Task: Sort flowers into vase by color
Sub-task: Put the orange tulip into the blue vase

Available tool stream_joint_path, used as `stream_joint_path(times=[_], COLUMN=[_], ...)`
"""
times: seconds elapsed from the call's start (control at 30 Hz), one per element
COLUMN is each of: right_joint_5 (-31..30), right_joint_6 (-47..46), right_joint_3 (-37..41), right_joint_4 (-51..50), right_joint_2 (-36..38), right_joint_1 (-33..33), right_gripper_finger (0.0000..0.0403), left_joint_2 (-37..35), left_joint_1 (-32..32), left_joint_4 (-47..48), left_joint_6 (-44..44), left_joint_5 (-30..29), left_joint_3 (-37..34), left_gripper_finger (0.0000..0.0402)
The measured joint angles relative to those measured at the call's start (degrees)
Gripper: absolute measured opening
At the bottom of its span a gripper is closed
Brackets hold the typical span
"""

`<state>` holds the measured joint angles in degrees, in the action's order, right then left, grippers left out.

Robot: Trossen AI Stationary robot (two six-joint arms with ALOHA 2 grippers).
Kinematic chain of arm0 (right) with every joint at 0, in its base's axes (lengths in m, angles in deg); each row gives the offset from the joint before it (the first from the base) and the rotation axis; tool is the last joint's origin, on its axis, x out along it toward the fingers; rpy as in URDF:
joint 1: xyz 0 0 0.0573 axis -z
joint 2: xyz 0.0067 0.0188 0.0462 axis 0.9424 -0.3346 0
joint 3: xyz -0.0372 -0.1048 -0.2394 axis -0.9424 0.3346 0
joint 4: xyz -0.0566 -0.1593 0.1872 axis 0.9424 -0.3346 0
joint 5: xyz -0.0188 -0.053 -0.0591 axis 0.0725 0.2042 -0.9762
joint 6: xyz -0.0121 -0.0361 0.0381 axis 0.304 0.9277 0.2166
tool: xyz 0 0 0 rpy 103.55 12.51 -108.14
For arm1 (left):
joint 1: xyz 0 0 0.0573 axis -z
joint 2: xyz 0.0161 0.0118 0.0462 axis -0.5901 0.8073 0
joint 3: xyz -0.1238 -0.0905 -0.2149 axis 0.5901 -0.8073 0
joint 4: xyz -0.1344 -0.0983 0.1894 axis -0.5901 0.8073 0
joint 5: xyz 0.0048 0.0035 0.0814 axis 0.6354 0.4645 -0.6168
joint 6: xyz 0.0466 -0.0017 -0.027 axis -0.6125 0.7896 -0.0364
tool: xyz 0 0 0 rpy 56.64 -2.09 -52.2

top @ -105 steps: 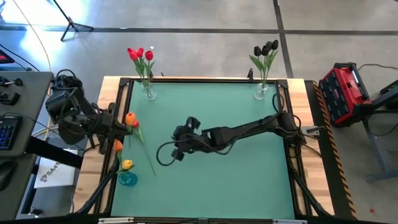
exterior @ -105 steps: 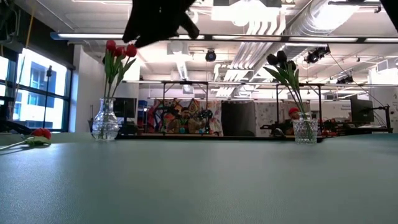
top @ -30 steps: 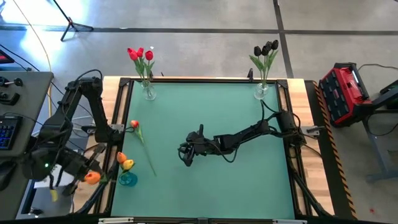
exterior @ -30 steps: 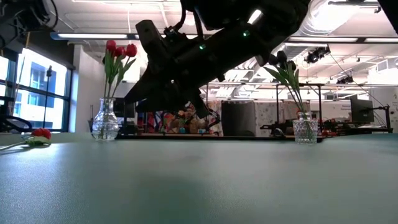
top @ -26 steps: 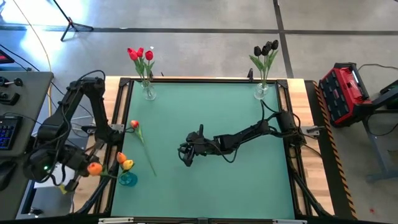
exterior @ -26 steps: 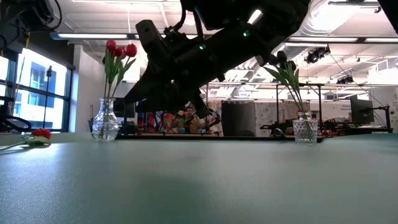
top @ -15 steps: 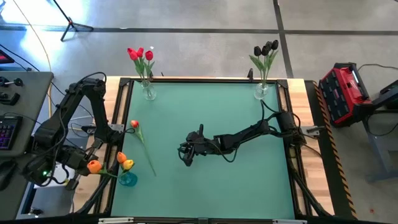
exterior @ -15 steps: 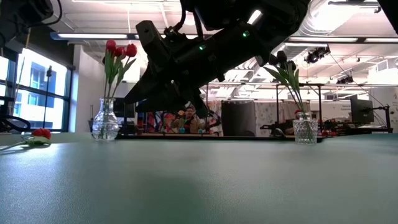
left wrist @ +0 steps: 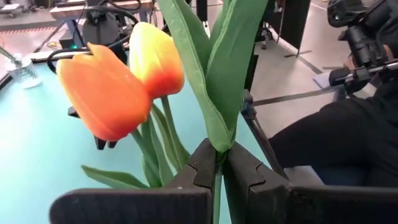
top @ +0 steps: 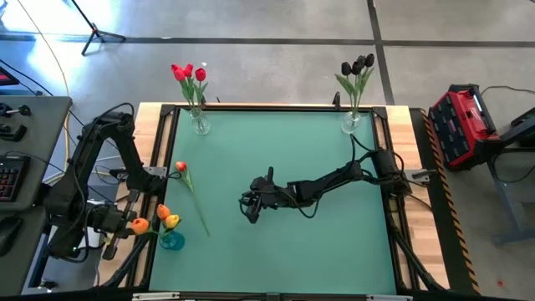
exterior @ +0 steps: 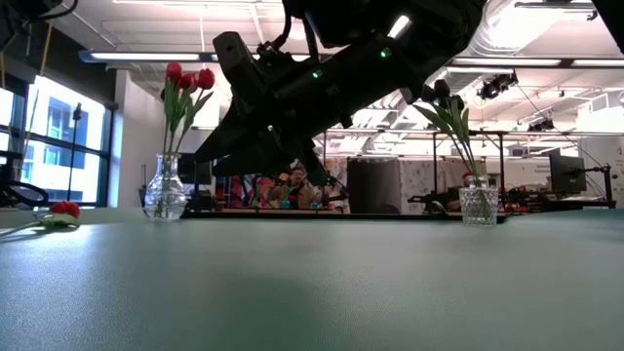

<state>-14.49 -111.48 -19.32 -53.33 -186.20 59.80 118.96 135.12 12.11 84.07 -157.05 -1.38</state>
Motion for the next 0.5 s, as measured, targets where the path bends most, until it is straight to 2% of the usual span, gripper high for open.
stream_joint_path(times=[0.23,0.33,0.43,0.5], right_joint_5=[0.0,-0.3,0.5,1.5], right_joint_6=[-4.5,-4.6,-2.4,-1.1], right_joint_3=[0.0,-0.8,-6.0,-11.9], right_joint_4=[1.4,5.3,4.4,0.0], right_joint_2=[0.0,-0.7,-3.7,-6.8], right_joint_1=[0.0,0.0,0.0,0.4], right_gripper_finger=[0.0114,0.0115,0.0118,0.0122], left_joint_2=[1.7,2.5,4.6,5.8], left_joint_1=[-0.1,-1.0,-2.6,-3.9], left_joint_4=[1.3,3.3,6.0,8.2], left_joint_6=[7.8,12.8,17.4,20.5], left_joint_5=[0.4,4.3,8.1,10.8], left_joint_3=[0.0,0.0,0.0,0.0], left_gripper_finger=[0.0011,0.0037,0.0075,0.0100])
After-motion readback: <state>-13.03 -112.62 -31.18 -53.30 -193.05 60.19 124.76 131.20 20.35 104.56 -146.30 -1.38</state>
